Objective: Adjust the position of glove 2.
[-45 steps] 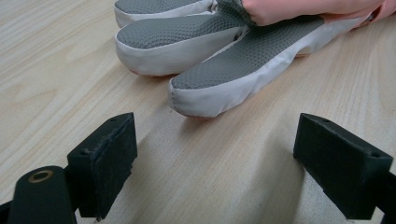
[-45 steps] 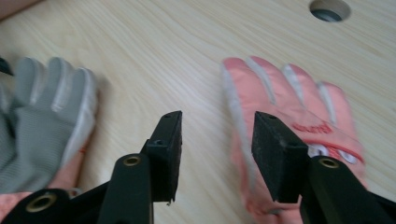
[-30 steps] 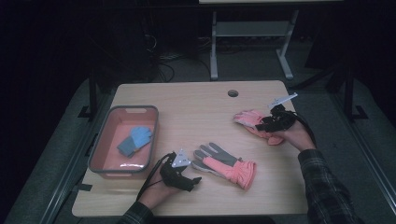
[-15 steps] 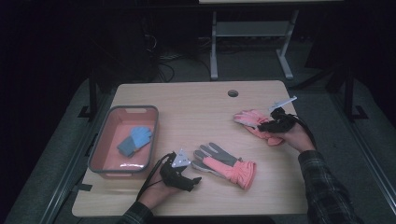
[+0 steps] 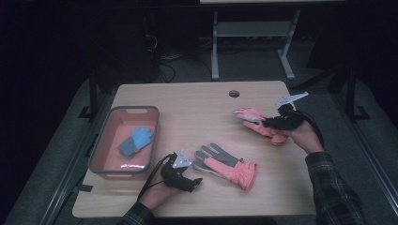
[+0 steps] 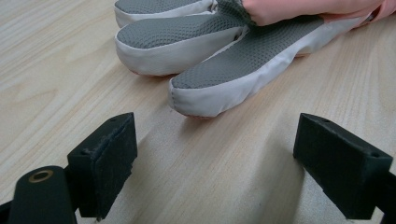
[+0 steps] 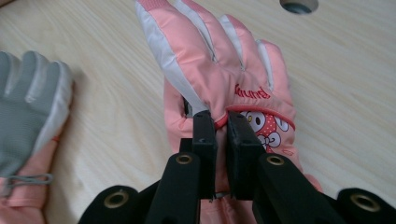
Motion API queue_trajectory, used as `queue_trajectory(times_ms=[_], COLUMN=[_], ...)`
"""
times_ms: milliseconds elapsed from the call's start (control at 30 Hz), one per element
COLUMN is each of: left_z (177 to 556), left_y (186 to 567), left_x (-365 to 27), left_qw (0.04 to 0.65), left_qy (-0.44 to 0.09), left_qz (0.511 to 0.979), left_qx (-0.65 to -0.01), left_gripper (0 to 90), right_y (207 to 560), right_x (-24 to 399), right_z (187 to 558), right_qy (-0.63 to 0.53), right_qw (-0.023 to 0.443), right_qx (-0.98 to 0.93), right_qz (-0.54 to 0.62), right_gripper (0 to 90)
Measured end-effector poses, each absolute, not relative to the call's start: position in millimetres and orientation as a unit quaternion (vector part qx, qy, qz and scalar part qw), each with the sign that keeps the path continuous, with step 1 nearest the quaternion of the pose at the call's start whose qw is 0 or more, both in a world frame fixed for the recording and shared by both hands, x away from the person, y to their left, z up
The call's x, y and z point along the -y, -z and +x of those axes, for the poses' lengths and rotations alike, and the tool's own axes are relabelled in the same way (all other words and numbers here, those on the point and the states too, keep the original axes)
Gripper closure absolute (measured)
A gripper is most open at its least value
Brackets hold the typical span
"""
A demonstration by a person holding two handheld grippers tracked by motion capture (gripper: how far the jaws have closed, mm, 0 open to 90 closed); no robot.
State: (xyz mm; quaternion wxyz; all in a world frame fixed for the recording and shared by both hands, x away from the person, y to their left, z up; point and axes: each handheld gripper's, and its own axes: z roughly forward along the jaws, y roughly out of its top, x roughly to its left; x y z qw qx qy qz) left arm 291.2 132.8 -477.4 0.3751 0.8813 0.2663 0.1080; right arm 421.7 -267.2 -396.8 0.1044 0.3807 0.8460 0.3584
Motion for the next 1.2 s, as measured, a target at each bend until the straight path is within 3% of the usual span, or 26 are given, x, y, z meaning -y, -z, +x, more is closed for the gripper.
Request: queue_trajectory(times_ms=[433, 1200], left_z=[292, 292], left_y=[477, 477], left_x=[-133, -132], left_qw=[0.374, 0.376], left_qy=[-0.111, -0.109], left_qz=[0.882, 0.881], left_qx=[-0.264, -0.265], left_gripper=[12.9, 13.0], right_y=[361, 359], right_x=[228, 160], right_z=[382, 332], right_qy=[-0.379, -0.377], right_qw=[0.094, 0.050], right_qx=[-0.854, -0.884], right_qz=[0.343, 0.272], right_gripper=[83.1, 82.9])
